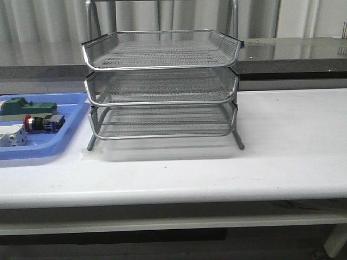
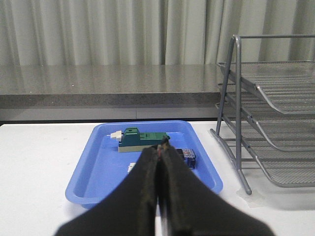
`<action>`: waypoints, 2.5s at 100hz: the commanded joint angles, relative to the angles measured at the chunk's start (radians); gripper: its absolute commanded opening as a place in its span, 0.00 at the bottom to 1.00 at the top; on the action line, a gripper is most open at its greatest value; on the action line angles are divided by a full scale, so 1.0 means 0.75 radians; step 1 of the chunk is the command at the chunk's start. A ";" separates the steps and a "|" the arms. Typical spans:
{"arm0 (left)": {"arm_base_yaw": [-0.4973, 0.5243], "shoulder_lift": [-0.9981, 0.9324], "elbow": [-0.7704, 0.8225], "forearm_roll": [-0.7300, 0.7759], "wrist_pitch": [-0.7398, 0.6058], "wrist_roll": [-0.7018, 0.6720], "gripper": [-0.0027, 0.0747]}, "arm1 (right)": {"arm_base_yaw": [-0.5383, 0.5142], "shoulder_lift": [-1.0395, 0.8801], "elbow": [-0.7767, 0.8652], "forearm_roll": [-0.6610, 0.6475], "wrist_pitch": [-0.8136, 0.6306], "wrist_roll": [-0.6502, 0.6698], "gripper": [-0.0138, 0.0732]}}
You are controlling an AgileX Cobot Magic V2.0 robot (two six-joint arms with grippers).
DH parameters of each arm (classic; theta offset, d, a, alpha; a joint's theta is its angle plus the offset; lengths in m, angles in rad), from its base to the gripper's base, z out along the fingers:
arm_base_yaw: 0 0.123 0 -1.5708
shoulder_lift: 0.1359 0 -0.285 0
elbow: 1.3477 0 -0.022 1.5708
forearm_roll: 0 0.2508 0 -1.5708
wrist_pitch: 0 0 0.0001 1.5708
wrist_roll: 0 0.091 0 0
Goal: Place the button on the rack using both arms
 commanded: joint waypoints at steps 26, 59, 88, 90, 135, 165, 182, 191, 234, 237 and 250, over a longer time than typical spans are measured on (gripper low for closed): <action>-0.001 -0.042 0.075 0.000 -0.116 -0.012 0.01 | -0.011 -0.028 -0.026 -0.007 -0.110 -0.001 0.09; -0.001 -0.042 0.075 0.000 -0.116 -0.012 0.01 | -0.011 -0.028 -0.026 -0.007 -0.110 -0.001 0.09; -0.001 -0.042 0.075 0.000 -0.116 -0.012 0.01 | -0.011 -0.028 -0.027 -0.009 -0.143 -0.001 0.09; -0.001 -0.042 0.075 0.000 -0.116 -0.012 0.01 | -0.011 -0.028 -0.027 -0.009 -0.149 -0.001 0.09; -0.001 -0.042 0.075 0.000 -0.116 -0.012 0.01 | -0.011 0.098 -0.343 0.116 0.114 -0.001 0.09; -0.001 -0.042 0.075 0.000 -0.116 -0.012 0.01 | -0.011 0.421 -0.734 0.159 0.540 -0.001 0.09; -0.001 -0.042 0.075 0.000 -0.116 -0.012 0.01 | -0.011 0.642 -0.918 0.160 0.703 -0.001 0.09; -0.001 -0.042 0.075 0.000 -0.116 -0.012 0.01 | -0.011 0.759 -0.989 0.160 0.752 -0.001 0.09; -0.001 -0.042 0.075 0.000 -0.116 -0.012 0.01 | -0.011 1.076 -1.051 0.238 0.760 -0.001 0.10; -0.001 -0.042 0.075 0.000 -0.116 -0.012 0.01 | -0.011 1.084 -1.051 0.238 0.760 -0.001 0.11; -0.001 -0.042 0.075 0.000 -0.116 -0.012 0.01 | -0.011 1.100 -1.051 0.239 0.762 -0.001 0.26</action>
